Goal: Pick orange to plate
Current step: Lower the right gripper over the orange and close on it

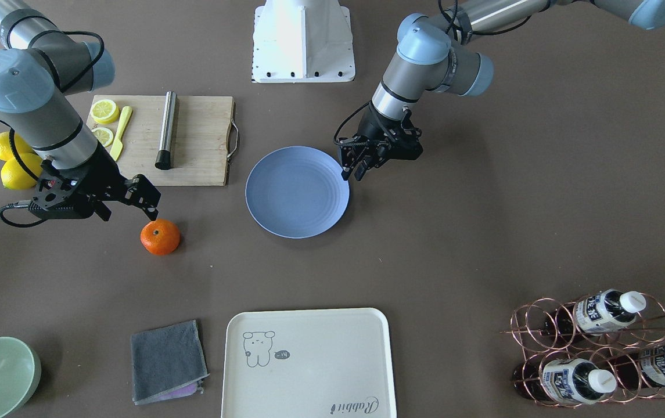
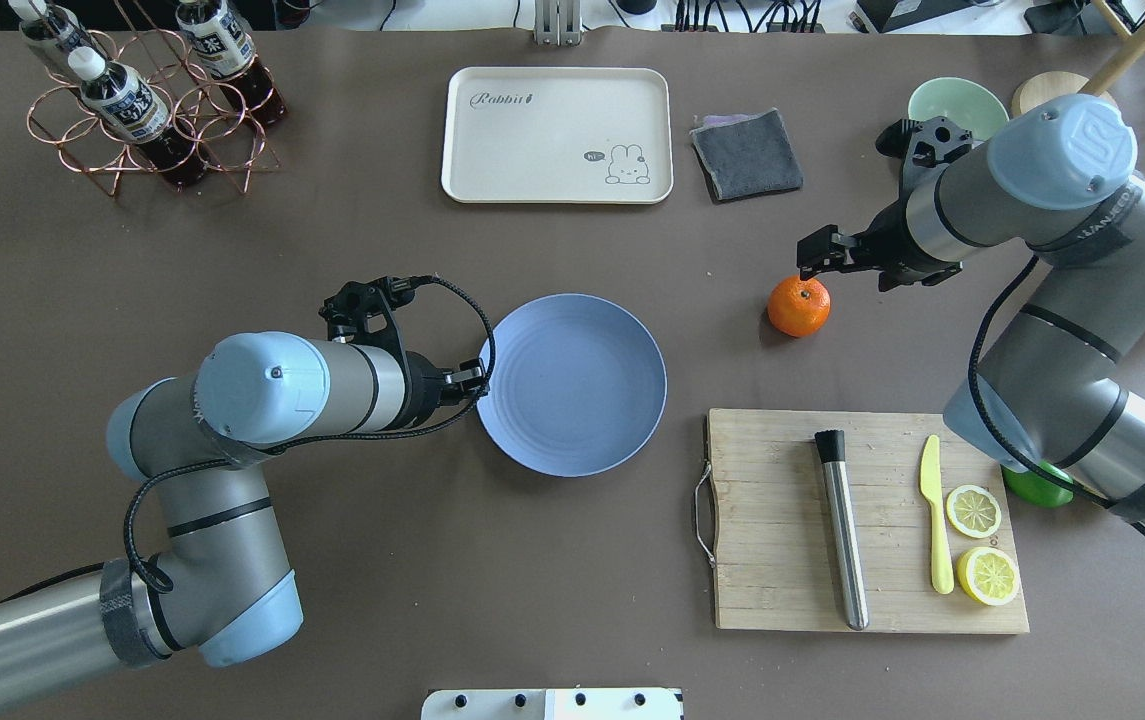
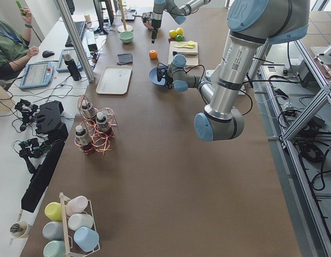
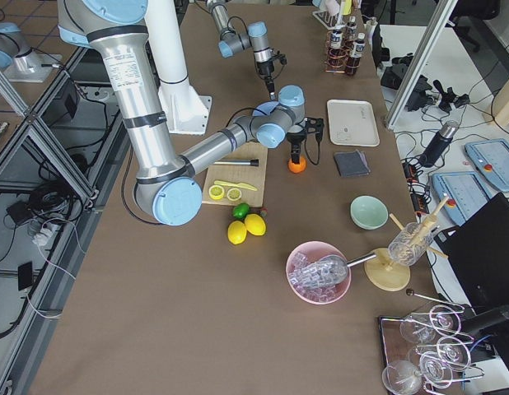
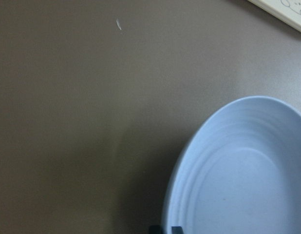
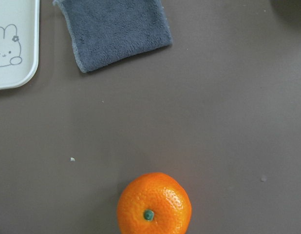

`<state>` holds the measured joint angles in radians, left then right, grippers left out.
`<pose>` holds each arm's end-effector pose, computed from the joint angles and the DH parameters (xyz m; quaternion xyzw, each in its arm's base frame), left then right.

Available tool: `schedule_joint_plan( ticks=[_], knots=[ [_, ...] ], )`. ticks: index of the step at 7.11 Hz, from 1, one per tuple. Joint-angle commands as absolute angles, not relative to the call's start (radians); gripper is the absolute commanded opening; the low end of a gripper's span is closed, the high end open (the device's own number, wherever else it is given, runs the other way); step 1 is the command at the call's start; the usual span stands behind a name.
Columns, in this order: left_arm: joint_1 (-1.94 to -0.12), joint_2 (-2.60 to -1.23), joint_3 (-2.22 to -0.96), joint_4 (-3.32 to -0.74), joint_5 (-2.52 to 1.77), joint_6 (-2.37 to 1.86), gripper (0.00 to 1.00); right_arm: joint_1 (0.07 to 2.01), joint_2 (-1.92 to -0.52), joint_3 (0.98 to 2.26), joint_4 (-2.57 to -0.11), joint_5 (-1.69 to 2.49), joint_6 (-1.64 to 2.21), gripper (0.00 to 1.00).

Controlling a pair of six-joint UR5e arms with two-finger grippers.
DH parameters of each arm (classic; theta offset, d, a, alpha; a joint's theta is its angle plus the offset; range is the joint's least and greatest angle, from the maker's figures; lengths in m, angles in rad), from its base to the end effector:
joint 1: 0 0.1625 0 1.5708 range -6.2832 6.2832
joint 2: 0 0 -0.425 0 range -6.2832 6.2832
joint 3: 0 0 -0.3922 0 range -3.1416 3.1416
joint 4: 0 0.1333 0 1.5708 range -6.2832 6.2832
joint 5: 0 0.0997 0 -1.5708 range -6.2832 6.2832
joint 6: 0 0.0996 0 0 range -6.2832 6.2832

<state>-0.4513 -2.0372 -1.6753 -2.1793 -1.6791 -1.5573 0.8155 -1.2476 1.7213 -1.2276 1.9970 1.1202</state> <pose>0.5321 -0.3940 0.2758 0.0841 0.5507 -0.1508 0.8166 -0.3568 -0.5134 0.3760 0.0732 -0.4278 0.0801 0.8973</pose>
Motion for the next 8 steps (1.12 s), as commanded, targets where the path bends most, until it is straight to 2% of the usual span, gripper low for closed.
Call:
schedule_joint_plan(
  ticks=[1, 4, 5, 6, 8],
  knots=[
    [-0.463, -2.037, -1.677, -2.181, -1.675, -1.555, 0.98, 0.763, -1.18, 1.613, -1.224, 1.928, 1.12, 1.0],
    [-0.474, -2.039, -1.68, -2.181, -1.68, -1.555, 0.98, 0.716, -1.178, 1.563, -1.223, 1.867, 1.117, 1.0],
    [-0.477, -2.039, -1.681, -2.181, -1.684, -1.543, 0.98, 0.713, -1.177, 1.562, -1.224, 1.867, 1.12, 0.88],
    [-0.482, -2.039, -1.681, -2.181, -1.684, -1.54, 0.98, 0.715, -1.175, 1.566, -1.224, 1.868, 1.121, 0.01],
    [-0.543, -2.03, -1.68, -2.175, -1.728, -1.451, 0.98, 0.724, -1.134, 1.598, -1.236, 1.879, 1.123, 0.0]
  ],
)
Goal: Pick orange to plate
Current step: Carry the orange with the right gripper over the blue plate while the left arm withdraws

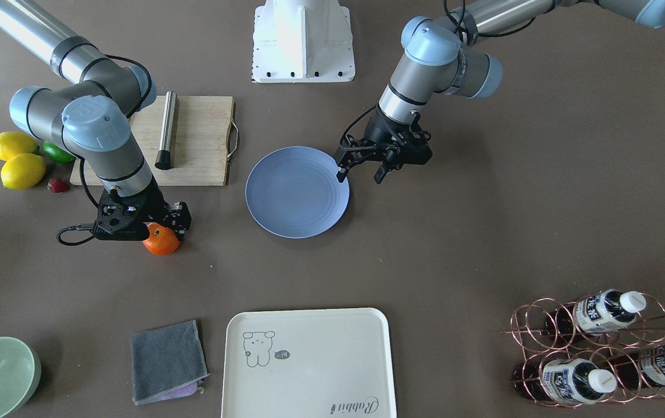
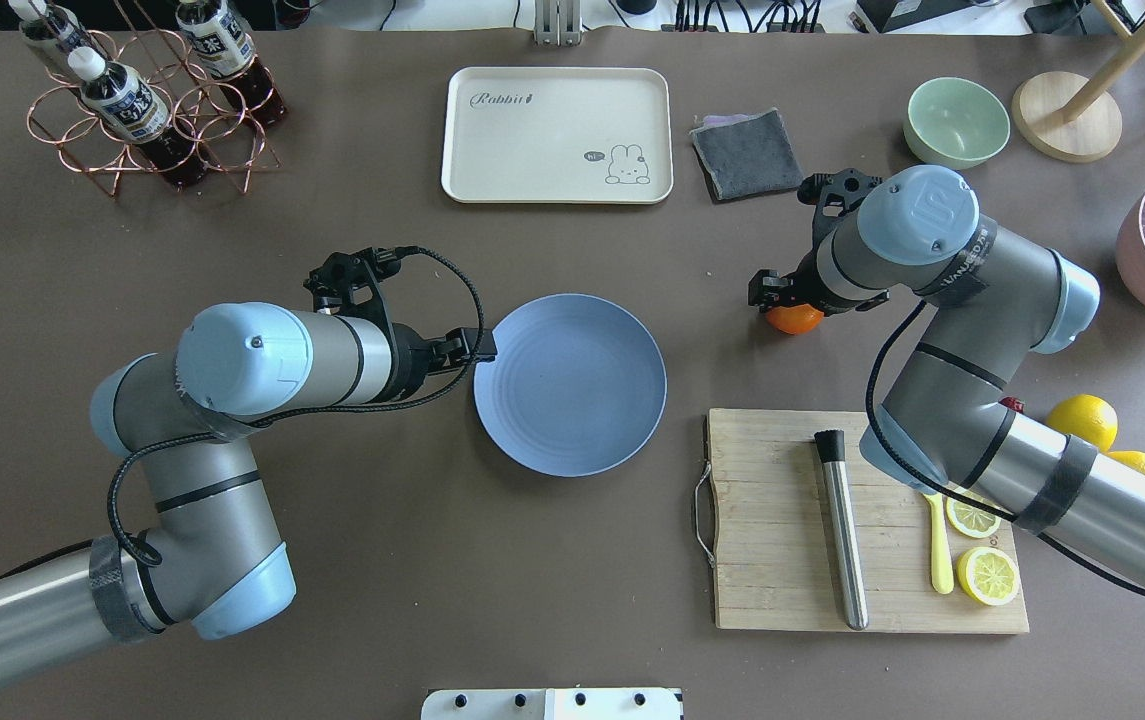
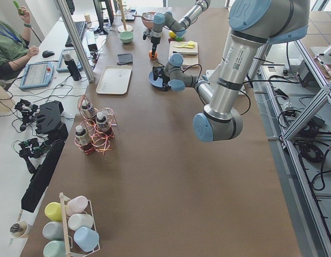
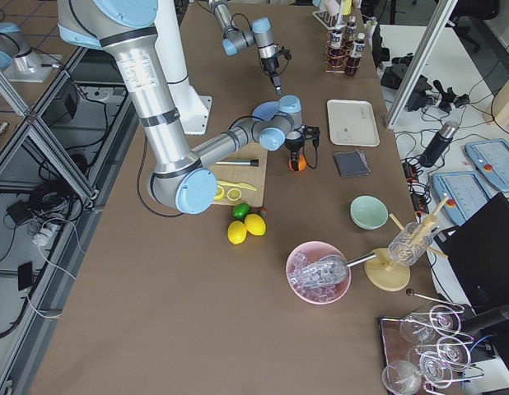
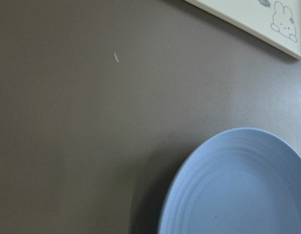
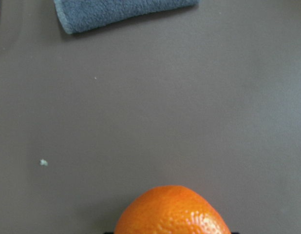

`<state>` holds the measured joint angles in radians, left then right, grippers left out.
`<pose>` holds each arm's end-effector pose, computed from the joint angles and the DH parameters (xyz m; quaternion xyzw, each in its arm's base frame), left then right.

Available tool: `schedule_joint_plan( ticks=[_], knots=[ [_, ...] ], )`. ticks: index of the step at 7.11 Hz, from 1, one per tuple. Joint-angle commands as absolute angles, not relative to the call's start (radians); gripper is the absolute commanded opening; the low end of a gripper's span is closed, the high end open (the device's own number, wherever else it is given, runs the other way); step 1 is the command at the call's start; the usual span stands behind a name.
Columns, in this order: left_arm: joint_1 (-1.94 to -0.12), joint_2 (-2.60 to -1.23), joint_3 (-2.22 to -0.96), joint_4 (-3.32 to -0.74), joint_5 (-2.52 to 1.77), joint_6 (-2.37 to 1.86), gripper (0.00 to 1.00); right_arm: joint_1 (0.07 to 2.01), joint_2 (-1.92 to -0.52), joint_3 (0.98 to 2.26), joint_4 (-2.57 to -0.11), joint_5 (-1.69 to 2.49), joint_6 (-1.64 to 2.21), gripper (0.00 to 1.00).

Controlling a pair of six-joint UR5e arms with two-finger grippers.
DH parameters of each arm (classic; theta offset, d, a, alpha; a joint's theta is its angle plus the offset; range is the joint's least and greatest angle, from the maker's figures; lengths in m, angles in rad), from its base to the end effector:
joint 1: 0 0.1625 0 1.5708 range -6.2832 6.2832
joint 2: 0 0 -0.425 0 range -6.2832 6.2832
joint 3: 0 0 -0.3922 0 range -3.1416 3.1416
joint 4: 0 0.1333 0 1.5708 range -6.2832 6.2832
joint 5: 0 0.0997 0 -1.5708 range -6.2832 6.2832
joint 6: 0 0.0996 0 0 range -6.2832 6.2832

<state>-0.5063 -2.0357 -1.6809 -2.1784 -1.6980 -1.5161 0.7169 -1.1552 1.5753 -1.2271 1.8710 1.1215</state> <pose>0.5089 -0.4202 0.2742 0.1033 0.5492 -0.1510 0.8154 -0.4350 -0.5169 0.3911 0.0871 -0.3840 0.0672 0.9168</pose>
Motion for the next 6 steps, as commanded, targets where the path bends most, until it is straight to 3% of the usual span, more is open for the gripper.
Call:
schedule_joint_plan(
  ticks=[1, 3, 4, 6],
  knots=[
    [-0.596, -1.981, -1.686, -2.177, -1.736, -1.232, 0.98, 0.726, -1.128, 1.626, -1.242, 1.882, 1.124, 0.0],
    [-0.684, -1.875, -1.722, -2.181, -1.775, -1.048, 0.98, 0.678, -1.076, 1.696, -1.334, 1.864, 1.246, 0.0],
    [-0.705, -1.764, -1.826, -2.247, -1.781, -0.99, 0.98, 0.626, -1.025, 1.703, -1.376, 1.812, 1.297, 0.0],
    [-0.834, -1.64, -1.836, -2.316, -1.824, -0.847, 0.98, 0.52, -0.945, 1.695, -1.428, 1.718, 1.362, 0.0]
  ],
)
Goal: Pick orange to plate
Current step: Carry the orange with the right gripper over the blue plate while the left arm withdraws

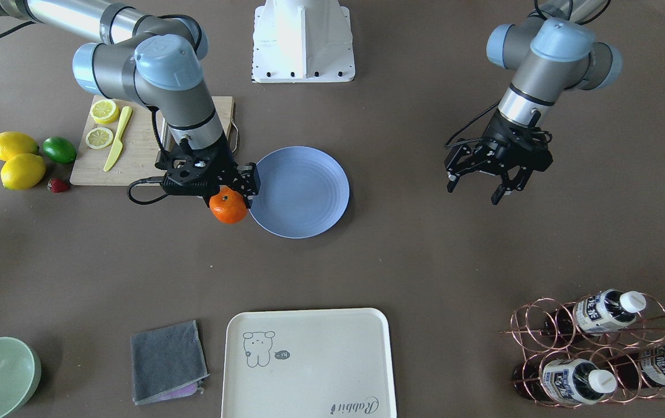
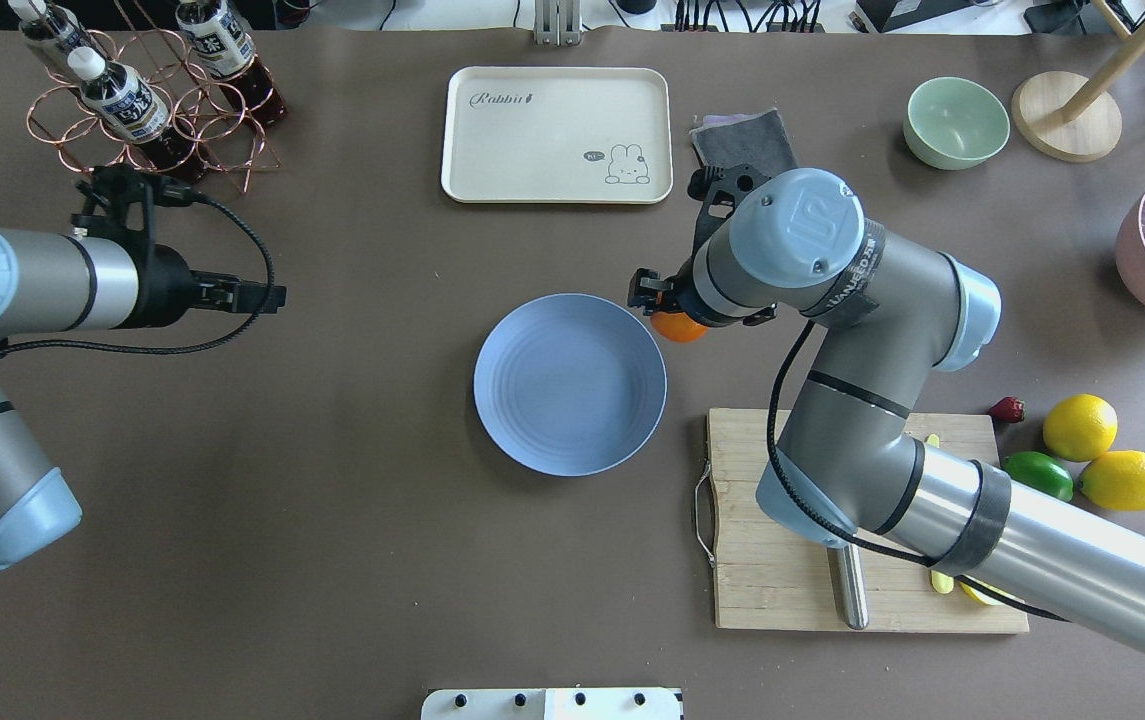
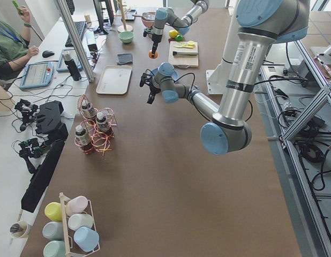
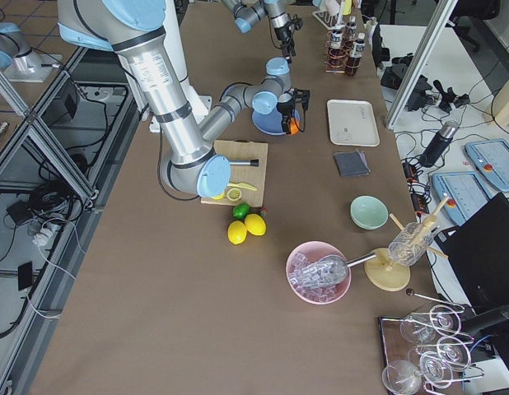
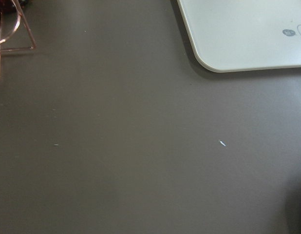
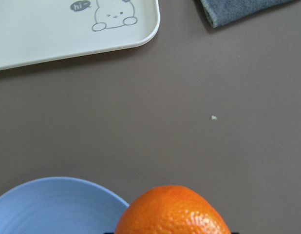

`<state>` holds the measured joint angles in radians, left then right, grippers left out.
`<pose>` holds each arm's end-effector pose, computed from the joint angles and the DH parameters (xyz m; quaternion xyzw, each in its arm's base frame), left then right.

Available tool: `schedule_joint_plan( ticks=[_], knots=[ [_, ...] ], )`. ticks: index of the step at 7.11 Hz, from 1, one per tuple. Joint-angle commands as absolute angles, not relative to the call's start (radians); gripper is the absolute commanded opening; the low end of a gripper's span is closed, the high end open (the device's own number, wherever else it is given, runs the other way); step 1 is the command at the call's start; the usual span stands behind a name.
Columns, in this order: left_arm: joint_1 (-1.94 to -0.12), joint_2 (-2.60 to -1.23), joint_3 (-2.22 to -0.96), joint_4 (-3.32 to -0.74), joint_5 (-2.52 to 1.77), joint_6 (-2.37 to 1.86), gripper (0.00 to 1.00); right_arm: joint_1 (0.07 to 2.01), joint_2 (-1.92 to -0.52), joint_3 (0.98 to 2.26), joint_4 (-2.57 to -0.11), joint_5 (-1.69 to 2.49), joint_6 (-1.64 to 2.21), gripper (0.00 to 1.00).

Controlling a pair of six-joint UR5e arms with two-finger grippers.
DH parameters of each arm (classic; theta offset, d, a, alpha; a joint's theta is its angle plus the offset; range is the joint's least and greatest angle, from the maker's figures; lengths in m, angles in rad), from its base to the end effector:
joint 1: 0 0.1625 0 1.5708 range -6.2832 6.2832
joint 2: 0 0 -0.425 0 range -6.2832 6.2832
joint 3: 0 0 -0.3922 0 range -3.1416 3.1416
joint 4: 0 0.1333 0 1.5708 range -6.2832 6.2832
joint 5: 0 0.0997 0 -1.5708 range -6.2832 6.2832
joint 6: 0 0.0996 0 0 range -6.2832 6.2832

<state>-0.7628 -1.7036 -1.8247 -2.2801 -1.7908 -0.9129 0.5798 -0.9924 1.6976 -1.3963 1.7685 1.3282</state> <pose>0.3216 -0.4617 0.3916 0.2666 0.4537 0.0126 0.8502 -0.4980 -0.4621 0.2496 0.0875 -0.4241 0.1097 0.8947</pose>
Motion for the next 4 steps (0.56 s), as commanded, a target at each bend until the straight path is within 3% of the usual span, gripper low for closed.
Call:
schedule_joint_plan(
  ticks=[1, 4],
  knots=[
    [-0.891, -1.634, -1.83, -2.319, -1.831, -0.845, 0.98, 0.482, -0.912, 1.68, -1.451, 1.679, 1.362, 0.0],
    [-1.053, -1.621, -1.815, -2.303, -2.013, -0.842, 0.98, 0.433, -0.844, 1.56, -1.442, 1.625, 1.37, 0.0]
  ],
)
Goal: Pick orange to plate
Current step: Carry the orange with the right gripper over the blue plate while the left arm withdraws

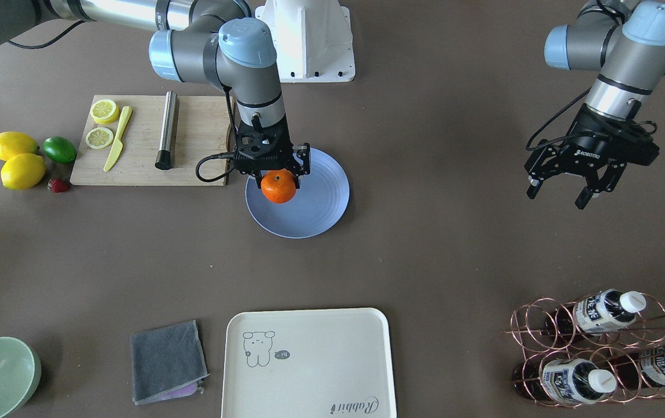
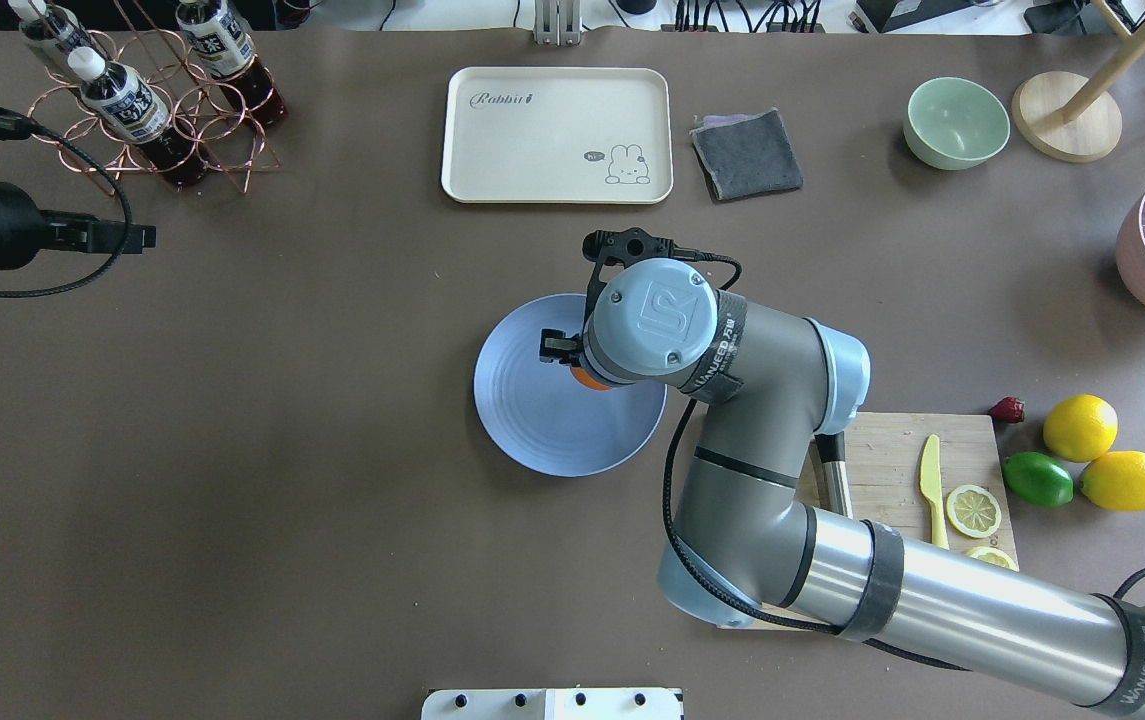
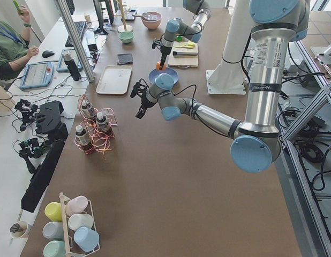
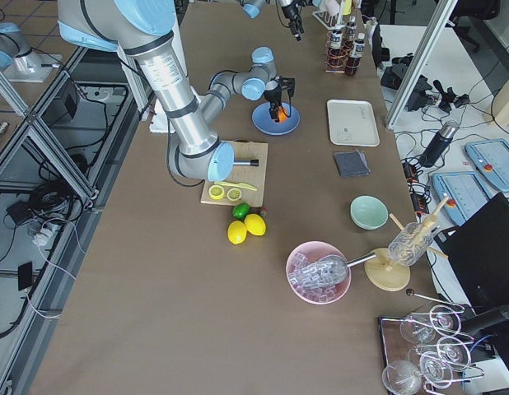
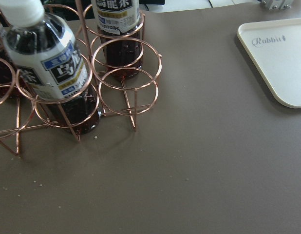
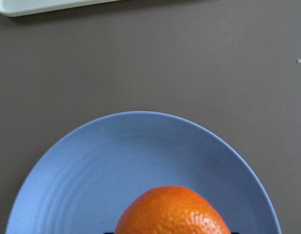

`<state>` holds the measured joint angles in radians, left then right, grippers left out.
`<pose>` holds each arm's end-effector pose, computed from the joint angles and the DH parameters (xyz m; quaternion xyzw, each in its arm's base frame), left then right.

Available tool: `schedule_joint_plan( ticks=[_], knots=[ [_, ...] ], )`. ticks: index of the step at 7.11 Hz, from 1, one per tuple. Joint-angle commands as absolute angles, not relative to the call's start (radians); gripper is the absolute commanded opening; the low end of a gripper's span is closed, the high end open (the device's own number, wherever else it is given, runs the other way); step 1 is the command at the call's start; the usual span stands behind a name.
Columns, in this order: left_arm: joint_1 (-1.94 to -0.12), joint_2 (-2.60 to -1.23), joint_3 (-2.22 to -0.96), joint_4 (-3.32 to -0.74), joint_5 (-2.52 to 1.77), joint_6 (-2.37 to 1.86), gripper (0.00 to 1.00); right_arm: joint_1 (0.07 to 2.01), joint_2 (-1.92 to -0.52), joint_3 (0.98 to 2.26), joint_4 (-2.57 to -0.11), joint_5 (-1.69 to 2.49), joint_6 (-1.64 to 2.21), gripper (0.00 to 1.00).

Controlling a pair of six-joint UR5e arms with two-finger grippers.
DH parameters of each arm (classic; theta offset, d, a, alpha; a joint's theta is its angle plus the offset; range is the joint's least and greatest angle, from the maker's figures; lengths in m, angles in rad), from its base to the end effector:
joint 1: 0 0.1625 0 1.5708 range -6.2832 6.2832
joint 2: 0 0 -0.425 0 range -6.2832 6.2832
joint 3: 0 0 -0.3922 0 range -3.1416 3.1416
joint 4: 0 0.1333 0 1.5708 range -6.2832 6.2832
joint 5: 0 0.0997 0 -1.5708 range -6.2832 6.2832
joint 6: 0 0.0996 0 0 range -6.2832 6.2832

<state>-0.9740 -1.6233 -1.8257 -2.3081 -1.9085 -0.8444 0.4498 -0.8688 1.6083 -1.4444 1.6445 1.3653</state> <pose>0.2135 -0.4926 0.4292 0.2735 0.4340 -0.0223 0.8581 -0.5796 -0.4197 0.2111 0.1033 -0.4077 0.0952 0.9022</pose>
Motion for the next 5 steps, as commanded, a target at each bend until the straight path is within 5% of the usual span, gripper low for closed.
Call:
schedule_joint_plan(
  ticks=[1, 2, 3, 4, 5],
  knots=[
    [-1.124, -1.621, -1.796, -2.304, -2.089, -0.801, 0.98, 0.422, -0.844, 1.556, -1.434, 1.609, 1.37, 0.0],
    [-1.152, -1.59, -1.787, -2.301, -2.094, -0.678, 0.98, 0.42, -0.842, 1.552, -1.431, 1.609, 1.37, 0.0],
    [-1.181, -1.588, -1.778, -2.299, -2.118, -0.642, 0.98, 0.42, -0.824, 1.525, -1.422, 1.609, 1.373, 0.78],
    [-1.212, -1.588, -1.776, -2.301, -2.172, -0.641, 0.98, 0.411, -0.818, 1.51, -1.405, 1.608, 1.423, 0.99],
    [-1.218, -1.58, -1.776, -2.302, -2.183, -0.64, 0.98, 0.413, -0.807, 1.508, -1.407, 1.608, 1.454, 1.0]
  ],
)
